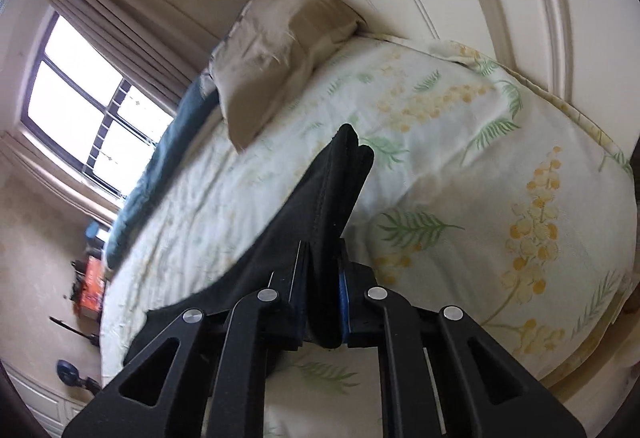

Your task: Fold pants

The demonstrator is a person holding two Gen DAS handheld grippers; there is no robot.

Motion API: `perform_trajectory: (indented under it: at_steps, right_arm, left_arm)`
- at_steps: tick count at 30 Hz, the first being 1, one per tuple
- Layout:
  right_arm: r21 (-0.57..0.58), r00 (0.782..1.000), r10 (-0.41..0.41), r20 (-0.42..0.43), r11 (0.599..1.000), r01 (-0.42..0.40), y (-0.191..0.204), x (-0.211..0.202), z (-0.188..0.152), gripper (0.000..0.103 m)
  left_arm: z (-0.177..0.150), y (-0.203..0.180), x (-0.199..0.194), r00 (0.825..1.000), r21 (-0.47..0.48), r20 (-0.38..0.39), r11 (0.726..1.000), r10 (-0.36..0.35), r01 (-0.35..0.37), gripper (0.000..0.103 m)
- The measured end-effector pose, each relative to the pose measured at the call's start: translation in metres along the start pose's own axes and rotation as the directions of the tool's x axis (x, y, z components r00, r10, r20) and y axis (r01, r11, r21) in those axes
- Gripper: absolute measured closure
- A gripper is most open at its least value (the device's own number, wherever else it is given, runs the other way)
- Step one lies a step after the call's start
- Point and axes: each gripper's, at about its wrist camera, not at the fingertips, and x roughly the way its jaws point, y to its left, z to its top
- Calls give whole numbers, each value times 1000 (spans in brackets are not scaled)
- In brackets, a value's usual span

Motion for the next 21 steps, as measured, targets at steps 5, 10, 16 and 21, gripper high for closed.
perform_trajectory:
  at_steps: [5,10,16,21]
  right_arm:
    - [42,994,-106,-14,993,106,-12,-2,12,91]
    - [125,986,-155,-56,979,161,-45,12,16,91]
    - [156,986,-137,-90,976,150,-75,18,20,41]
    - [219,983,115,-143,972,-82,-101,31,21,38]
  left_arm:
    - [-2,-1,1,1000,13,9,1000,10,-10,3]
    - [-2,-3,3,1000,31,4,999,24,-24,3]
    - [-2,-7,5,999,58,-3,997,52,-51,3]
    - [-4,-13,10,995,101,-5,990,104,-103,3]
